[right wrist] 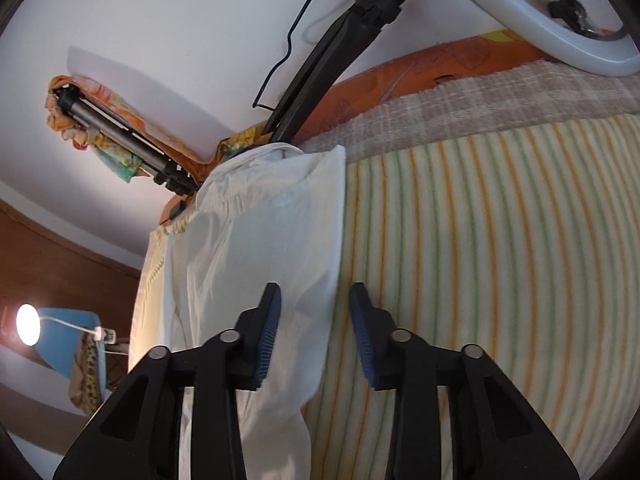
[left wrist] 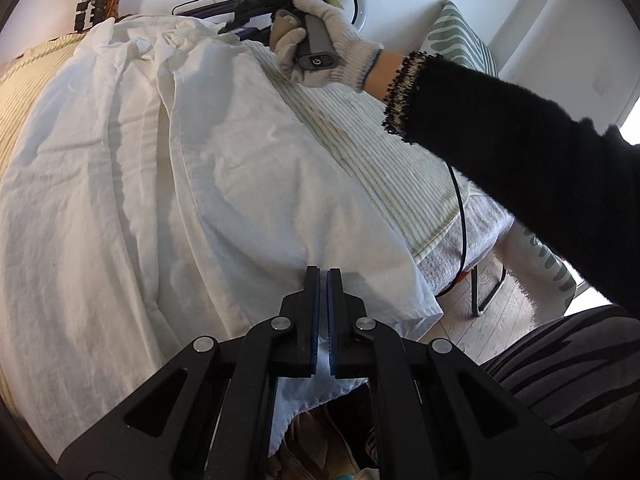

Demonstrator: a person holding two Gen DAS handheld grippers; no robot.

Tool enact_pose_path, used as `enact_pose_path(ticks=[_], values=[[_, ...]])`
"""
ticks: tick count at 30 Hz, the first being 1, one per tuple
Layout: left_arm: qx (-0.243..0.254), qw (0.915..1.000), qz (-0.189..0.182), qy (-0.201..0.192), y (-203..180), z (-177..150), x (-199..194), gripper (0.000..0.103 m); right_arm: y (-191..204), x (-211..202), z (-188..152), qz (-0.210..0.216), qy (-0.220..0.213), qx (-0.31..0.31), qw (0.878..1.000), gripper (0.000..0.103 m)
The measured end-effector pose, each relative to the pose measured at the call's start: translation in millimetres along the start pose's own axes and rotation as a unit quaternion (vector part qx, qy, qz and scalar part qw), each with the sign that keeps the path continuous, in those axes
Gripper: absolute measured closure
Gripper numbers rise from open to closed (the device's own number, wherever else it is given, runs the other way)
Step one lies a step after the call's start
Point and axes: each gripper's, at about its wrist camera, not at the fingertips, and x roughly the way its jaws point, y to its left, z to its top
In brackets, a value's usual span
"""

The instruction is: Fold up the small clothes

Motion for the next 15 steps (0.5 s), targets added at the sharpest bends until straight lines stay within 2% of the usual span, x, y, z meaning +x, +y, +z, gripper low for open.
enact_pose_path(ticks=[2,5,8,11,14,15], values=[[0.003,1.0000,-0.001,0.000,1,0,1,0.102,6,6,3,-0.023,0.001,-0.013,1.000,0.101],[0.010,0.9999,0.001,-0.004,0,-2,-1,0.102,26,2,13,-0.095,-0.018,-0.067,0.993,0.103],[0.009,0.9999,-0.002,-0.006,1,-3,0,0.102,26,4,26,-0.128,-0.040,-0.061,0.989,0.103],[0.013,0.9999,0.000,-0.006,0,-3,-1,0.102,30,5,27,-0.121,-0.037,-0.074,0.989,0.102],[0.014,0.9999,0.004,-0.005,-4,-3,0,0.102,23,-7,26,-0.076,-0.026,-0.035,0.996,0.092],[0.015,0.9999,0.005,-0.005,-4,-3,0,0.102,20,-17,22,-0.075,-0.032,-0.028,0.996,0.084]])
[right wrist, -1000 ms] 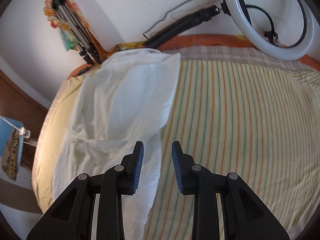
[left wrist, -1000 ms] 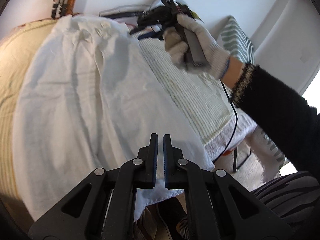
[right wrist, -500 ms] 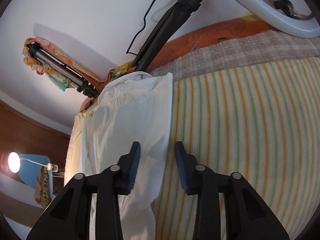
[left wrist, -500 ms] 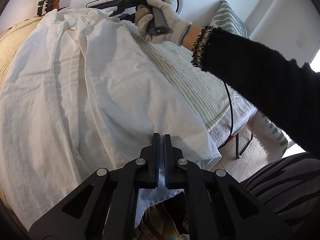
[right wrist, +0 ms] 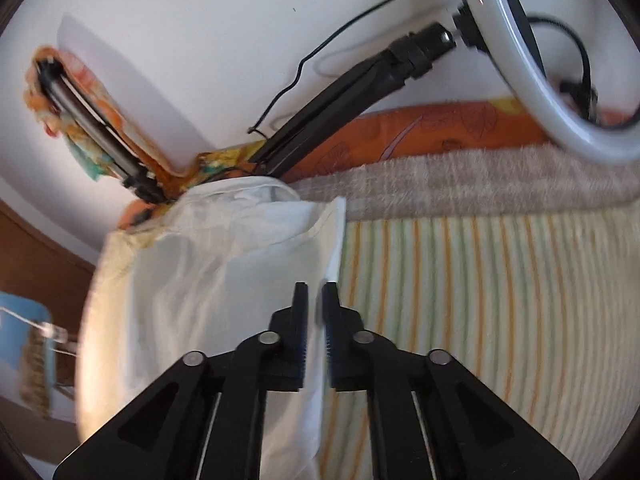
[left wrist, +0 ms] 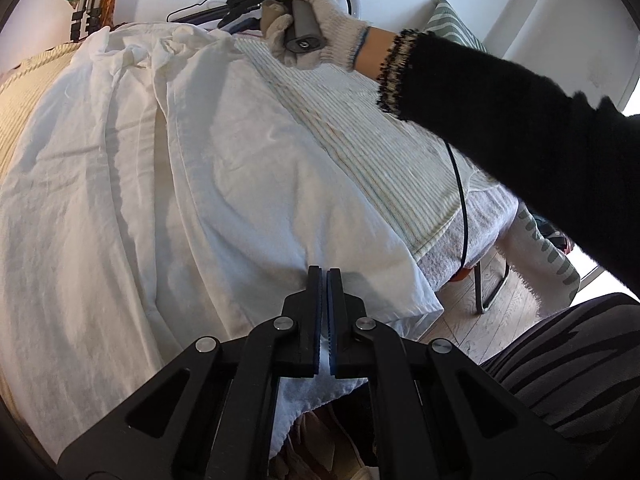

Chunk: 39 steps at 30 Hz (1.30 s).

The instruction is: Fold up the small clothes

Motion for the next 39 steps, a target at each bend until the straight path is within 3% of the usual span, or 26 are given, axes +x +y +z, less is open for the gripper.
enact_pose_path(ticks=[1,10,11,12,13,16,19,22,25,29,31,32,35,39], values=[[0.001,1.0000,0.000,0.000,-1,0,0,0.102,0,-5,-3,-0.001,-0.006,-0.002,1.000,0.080],[0.003,1.0000,-0.001,0.001,-1,0,-1,0.102,-26,4,-19,0.070,0.015,0.045,0.996,0.080],[0.004,1.0000,0.000,0.001,-1,0,-1,0.102,-23,8,-19,0.076,0.016,0.045,0.996,0.083],[0.005,1.0000,-0.001,0.001,-1,0,0,0.102,-18,11,-19,0.076,0.017,0.034,0.996,0.096],[0.005,1.0000,-0.002,0.001,-1,0,0,0.102,-11,14,-19,0.066,0.021,0.017,0.997,0.101],[0.005,1.0000,-0.002,0.000,-1,-1,0,0.102,17,13,-19,-0.011,0.013,-0.061,0.998,0.103],[0.007,1.0000,-0.001,0.000,-2,-1,0,0.102,23,16,-9,-0.079,-0.001,-0.075,0.994,0.103],[0.008,1.0000,0.004,0.004,-4,-1,-2,0.102,19,8,-4,-0.058,0.001,-0.063,0.996,0.102],[0.012,0.9999,0.002,0.002,-6,-4,-9,0.102,19,-26,-15,-0.051,-0.016,-0.047,0.997,0.093],[0.019,0.9991,0.017,-0.034,-8,-3,-40,0.102,34,-82,-60,-0.039,-0.035,-0.077,0.996,0.090],[0.008,0.9976,0.028,-0.063,-3,-1,-64,0.102,42,-106,-96,-0.031,-0.031,-0.090,0.995,0.082],[0.001,0.9966,0.034,-0.076,1,1,-75,0.099,44,-118,-116,-0.028,-0.035,-0.099,0.994,0.080],[-0.042,0.9913,0.057,-0.111,27,2,-115,0.074,49,-147,-179,-0.029,-0.053,-0.122,0.991,0.078],[-0.090,0.9842,0.099,-0.116,62,-1,-149,0.074,46,-170,-246,-0.045,-0.041,-0.141,0.988,0.077]])
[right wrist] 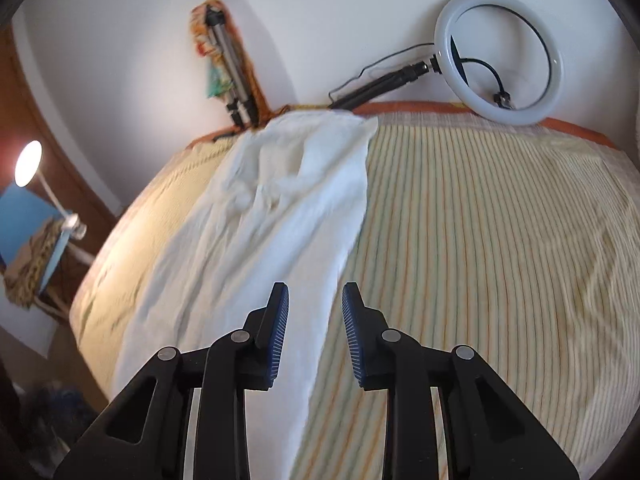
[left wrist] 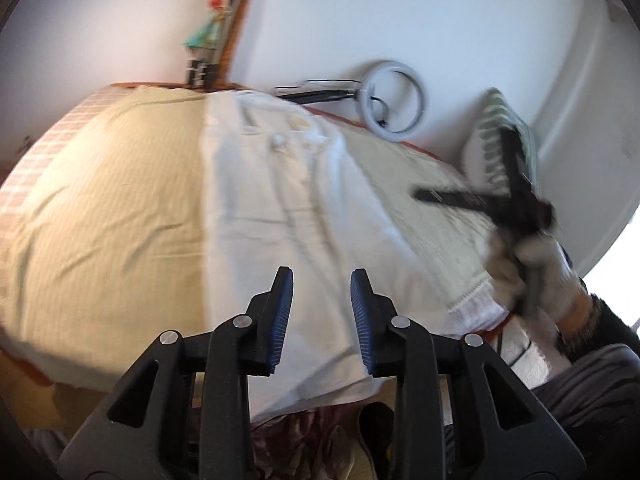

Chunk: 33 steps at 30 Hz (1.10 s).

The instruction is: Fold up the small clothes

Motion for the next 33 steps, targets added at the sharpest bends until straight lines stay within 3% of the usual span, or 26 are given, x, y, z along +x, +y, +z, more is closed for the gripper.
enact_pose_path(ticks=[5,9,10,12,16,20,22,23,24,29,31,33], values=[[0.000,0.9995,0.029,0.010,14,-2,-7,0.074,6,-8,-47,0.045,0.071,0.011,0.996,0.077],[0.014,0.9997,0.012,0.015,0,-14,-7,0.071,10,-9,-65,0.081,0.093,0.013,0.992,0.077],[0.024,0.9995,0.011,0.015,-6,-16,-4,0.067,12,-8,-68,0.089,0.097,0.011,0.991,0.077],[0.051,0.9984,0.012,0.022,-22,-23,5,0.049,17,-6,-73,0.082,0.104,0.000,0.991,0.077],[0.117,0.9914,0.040,0.043,-51,-41,30,0.049,18,3,-83,0.079,0.124,0.003,0.989,0.078],[0.172,0.9802,0.084,0.051,-66,-54,55,0.049,16,4,-86,0.085,0.120,0.008,0.989,0.090],[0.179,0.9775,0.094,0.060,-61,-58,68,0.059,13,5,-87,0.093,0.124,0.018,0.988,0.093],[0.177,0.9778,0.093,0.063,-58,-59,73,0.089,13,6,-87,0.096,0.125,0.021,0.987,0.094],[0.169,0.9794,0.086,0.068,-52,-59,77,0.101,12,6,-88,0.098,0.126,0.023,0.987,0.095],[0.104,0.9923,0.004,0.067,-45,-48,64,0.102,6,4,-87,0.119,0.132,0.046,0.983,0.097],[0.106,0.9923,-0.002,0.064,-48,-46,59,0.102,0,0,-87,0.136,0.129,0.058,0.981,0.097],[0.117,0.9897,0.001,0.082,-48,-50,66,0.102,1,2,-88,0.123,0.132,0.044,0.983,0.097]])
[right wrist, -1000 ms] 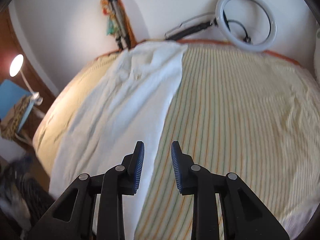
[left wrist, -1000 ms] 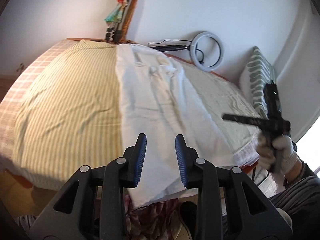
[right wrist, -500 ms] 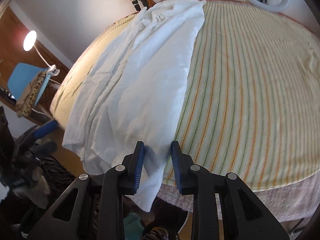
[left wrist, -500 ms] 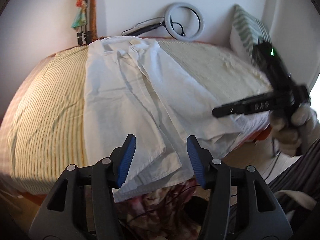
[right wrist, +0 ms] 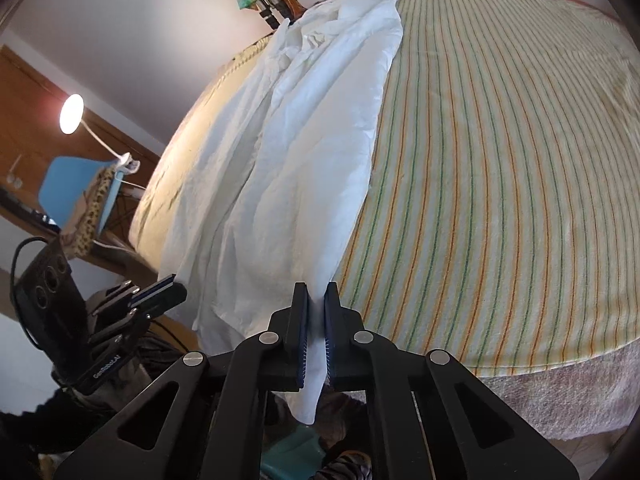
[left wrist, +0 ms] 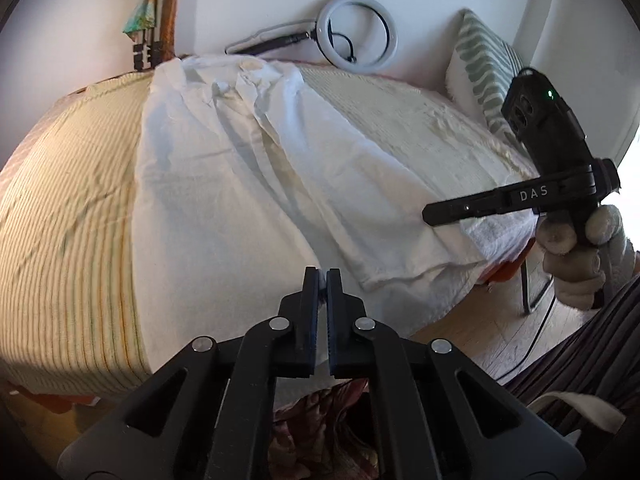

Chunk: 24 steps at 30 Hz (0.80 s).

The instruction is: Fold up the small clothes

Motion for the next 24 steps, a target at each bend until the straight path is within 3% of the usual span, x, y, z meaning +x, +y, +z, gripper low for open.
enact_pose_path(ticks=[2,6,9,13,17,19,21,24], values=[[0.002,0.9998,0.003,0.022,2,-4,3,0.102,2,7,-2,-0.016,0.006,-0.013,1.000,0.097],[-0.010,0.9999,-0.003,-0.005,13,-6,-29,0.098,8,1,-3,-0.023,-0.001,-0.031,0.999,0.097],[-0.012,0.9990,0.030,-0.030,27,4,-49,0.098,16,-5,3,-0.048,0.004,-0.052,0.997,0.090],[-0.036,0.9969,0.062,-0.033,51,12,-46,0.098,44,-17,21,-0.072,-0.027,-0.101,0.992,0.088],[-0.092,0.9945,0.047,-0.010,74,1,-32,0.097,75,-22,51,-0.045,-0.042,-0.142,0.988,0.088],[-0.111,0.9930,0.040,-0.003,79,-6,-30,0.092,97,-13,70,-0.027,-0.045,-0.156,0.986,0.088],[-0.134,0.9907,0.026,-0.002,85,-13,-31,0.080,116,8,92,-0.011,-0.038,-0.166,0.985,0.088],[-0.165,0.9864,0.002,0.003,92,-18,-30,0.080,128,43,122,0.003,-0.024,-0.169,0.985,0.088]])
